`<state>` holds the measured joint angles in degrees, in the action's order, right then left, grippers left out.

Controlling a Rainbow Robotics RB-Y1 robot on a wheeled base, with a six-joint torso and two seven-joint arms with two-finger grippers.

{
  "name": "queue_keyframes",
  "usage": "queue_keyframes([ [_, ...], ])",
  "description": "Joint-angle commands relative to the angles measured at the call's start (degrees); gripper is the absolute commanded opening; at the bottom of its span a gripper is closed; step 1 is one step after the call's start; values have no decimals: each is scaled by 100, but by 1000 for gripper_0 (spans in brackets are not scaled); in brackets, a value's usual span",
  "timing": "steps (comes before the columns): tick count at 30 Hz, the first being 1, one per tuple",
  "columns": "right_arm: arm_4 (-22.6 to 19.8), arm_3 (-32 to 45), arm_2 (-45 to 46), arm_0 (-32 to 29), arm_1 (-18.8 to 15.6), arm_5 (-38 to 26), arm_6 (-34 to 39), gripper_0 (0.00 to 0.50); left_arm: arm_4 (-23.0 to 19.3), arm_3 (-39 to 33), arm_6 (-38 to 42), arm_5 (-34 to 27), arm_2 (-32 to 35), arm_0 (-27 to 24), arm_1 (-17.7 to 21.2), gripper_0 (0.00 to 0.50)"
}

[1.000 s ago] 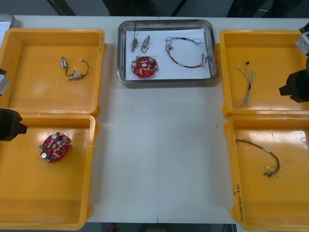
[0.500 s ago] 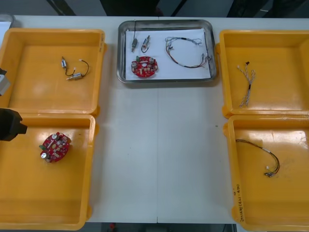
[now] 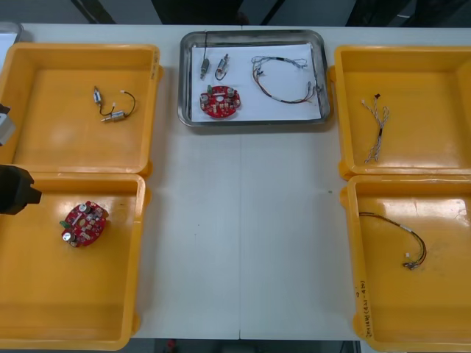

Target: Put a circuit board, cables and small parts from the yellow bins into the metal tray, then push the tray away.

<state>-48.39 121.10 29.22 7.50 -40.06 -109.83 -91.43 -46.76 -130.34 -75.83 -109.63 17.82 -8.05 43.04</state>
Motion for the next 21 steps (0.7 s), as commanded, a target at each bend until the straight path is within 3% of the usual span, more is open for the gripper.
queue_keyframes([
  [1, -4, 300, 172, -187, -177, -17, 301, 500, -35, -158, 95, -37, 143, 93, 249, 500],
  [21, 243, 546, 400, -267, -177, -17, 785, 500, -35, -158, 95, -37, 143, 93, 249, 500],
])
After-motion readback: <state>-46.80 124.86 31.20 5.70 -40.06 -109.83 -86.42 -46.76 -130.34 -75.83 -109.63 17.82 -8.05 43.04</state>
